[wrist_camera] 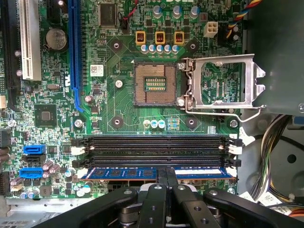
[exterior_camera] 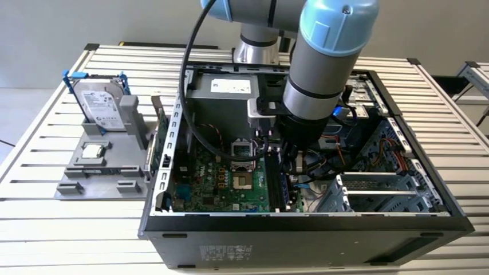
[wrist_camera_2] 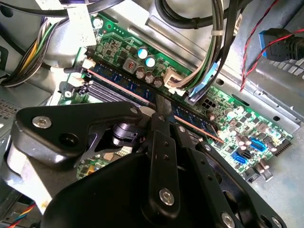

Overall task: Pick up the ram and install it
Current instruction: 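Press down the ram until it locks into place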

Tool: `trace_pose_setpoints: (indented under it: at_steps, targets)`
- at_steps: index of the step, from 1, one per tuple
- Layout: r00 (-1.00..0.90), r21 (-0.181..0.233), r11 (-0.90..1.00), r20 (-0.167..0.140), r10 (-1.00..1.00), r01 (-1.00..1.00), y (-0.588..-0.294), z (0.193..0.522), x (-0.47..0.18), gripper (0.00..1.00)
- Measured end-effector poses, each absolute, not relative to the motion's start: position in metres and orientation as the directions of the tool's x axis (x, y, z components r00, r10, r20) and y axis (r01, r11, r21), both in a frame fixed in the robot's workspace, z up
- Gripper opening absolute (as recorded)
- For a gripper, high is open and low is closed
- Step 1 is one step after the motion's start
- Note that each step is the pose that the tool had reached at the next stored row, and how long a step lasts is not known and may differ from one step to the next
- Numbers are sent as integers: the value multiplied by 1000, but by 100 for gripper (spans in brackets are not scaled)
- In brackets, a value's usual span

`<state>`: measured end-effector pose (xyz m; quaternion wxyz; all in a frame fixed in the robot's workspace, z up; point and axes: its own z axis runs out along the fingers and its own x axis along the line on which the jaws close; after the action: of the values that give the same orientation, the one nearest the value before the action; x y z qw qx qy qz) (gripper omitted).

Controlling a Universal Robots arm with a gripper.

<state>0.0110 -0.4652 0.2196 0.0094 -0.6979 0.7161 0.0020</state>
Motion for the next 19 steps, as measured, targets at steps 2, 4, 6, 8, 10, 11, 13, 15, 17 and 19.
trace_pose_setpoints:
  at_steps: [2, 4, 6, 8, 10, 11, 13, 15, 17, 19]
  targets:
    - [-26, -10, 26, -16, -1000, -1000, -465, 220, 11, 0]
    - [-26, -10, 26, -17, -1000, -1000, -465, 220, 11, 0]
    - [-26, -11, 26, -18, -1000, -1000, -465, 222, 11, 0]
    - [-26, -10, 26, -17, -1000, -1000, -465, 224, 11, 0]
    - [-26, -10, 26, -17, -1000, -1000, -465, 226, 11, 0]
    - [-26, -10, 26, -16, -1000, -1000, -465, 227, 11, 0]
    - [-26, -10, 26, -16, -1000, -1000, -465, 228, 11, 0]
    - [-26, -10, 26, -16, -1000, -1000, -465, 230, 11, 0]
    - [-26, -10, 26, -16, -1000, -1000, -465, 231, 11, 0]
    - [-26, -10, 26, -16, -1000, -1000, -465, 233, 11, 0]
